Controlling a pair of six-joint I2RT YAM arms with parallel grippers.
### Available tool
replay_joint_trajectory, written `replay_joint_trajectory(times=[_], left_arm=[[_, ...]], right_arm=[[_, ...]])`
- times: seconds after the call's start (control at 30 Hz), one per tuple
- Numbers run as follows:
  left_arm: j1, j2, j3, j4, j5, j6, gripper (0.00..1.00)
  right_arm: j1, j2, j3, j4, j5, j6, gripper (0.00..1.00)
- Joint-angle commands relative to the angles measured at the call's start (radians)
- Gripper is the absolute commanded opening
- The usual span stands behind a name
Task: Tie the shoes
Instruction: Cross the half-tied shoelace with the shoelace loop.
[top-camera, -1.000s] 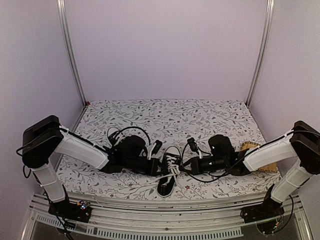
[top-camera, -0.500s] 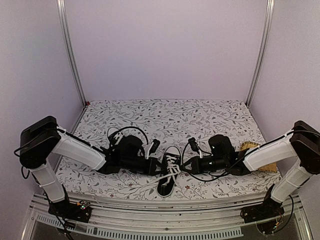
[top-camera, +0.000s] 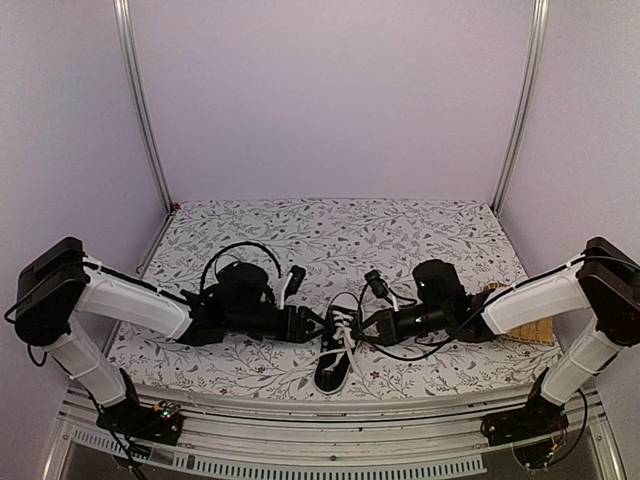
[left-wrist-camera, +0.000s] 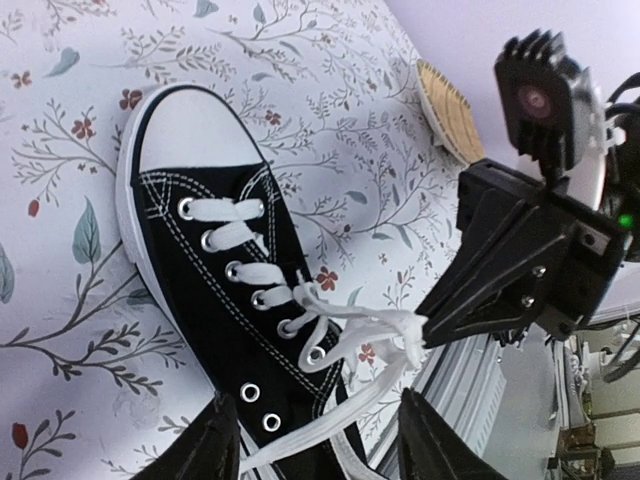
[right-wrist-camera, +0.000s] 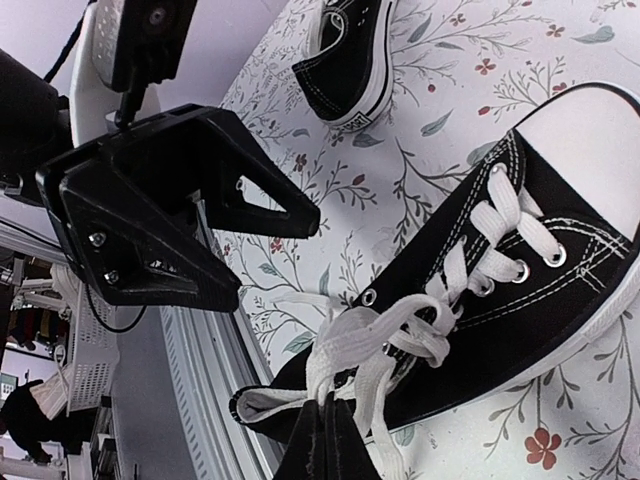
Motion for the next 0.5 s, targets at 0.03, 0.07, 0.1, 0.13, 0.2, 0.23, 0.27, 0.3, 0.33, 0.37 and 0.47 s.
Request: replay_joint_trajectory(times=[0.03,0.07,0.1,0.13,0.2,0.23,0.27,0.3,0.33,0.37,0.47], left_arm=[[0.009,-0.029,-0.004,-0.006,-0.021,0.009,0.55],[0.009,-0.028,-0.005,-0.004,-0.017,0.005,0.55],[0.009,-0.026,-0.005,0.002,-0.011,0.002,0.55],[0.009,-0.025,-0.007,0.014,-0.001,-0.005,0.55],[0.009,-0.017,-0.013,0.049,0.029,-0.023,0.56],[0.006,-0.01,-0.014,0.063,0.042,-0.032,0.57],[0.004,-0.002,-0.012,0.072,0.047,-0.038,0.57],[-0.001,0.003,-0.012,0.076,0.046,-0.041,0.57],[-0.004,0.007,-0.012,0.079,0.045,-0.042,0.57],[-0.008,0.012,-0.014,0.08,0.042,-0.046,0.57],[-0.012,0.014,-0.032,0.102,0.037,-0.06,0.57]], right_arm=[[0.027,0.038,0.044,0.02,-0.064,-0.032,0.02],[0.037,0.042,0.05,0.02,-0.064,-0.033,0.02],[0.048,0.048,0.056,0.022,-0.064,-0.034,0.02],[0.058,0.056,0.061,0.024,-0.061,-0.032,0.02],[0.081,0.078,0.068,0.035,-0.057,-0.024,0.02],[0.093,0.09,0.072,0.047,-0.056,-0.019,0.02],[0.107,0.106,0.076,0.057,-0.056,-0.012,0.02],[0.12,0.122,0.082,0.069,-0.055,-0.003,0.02],[0.134,0.14,0.089,0.082,-0.054,0.003,0.02],[0.144,0.158,0.097,0.093,-0.054,0.012,0.02],[0.179,0.202,0.126,0.118,-0.048,0.036,0.02]])
